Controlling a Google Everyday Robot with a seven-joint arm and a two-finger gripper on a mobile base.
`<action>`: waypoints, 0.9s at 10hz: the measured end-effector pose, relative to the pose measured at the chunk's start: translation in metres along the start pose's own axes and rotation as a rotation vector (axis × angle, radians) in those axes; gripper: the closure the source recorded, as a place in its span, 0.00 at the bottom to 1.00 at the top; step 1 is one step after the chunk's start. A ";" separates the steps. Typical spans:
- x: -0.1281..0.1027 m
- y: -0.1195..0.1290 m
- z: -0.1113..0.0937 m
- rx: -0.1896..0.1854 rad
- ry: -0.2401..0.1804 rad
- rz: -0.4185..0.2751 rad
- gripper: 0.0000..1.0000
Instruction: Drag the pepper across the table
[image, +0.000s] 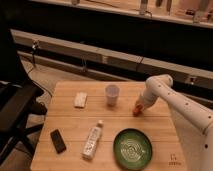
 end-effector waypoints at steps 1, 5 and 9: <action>0.004 0.004 -0.001 -0.002 0.000 0.013 1.00; 0.021 0.015 -0.005 -0.005 -0.001 0.057 1.00; 0.051 0.043 -0.008 0.004 -0.010 0.148 1.00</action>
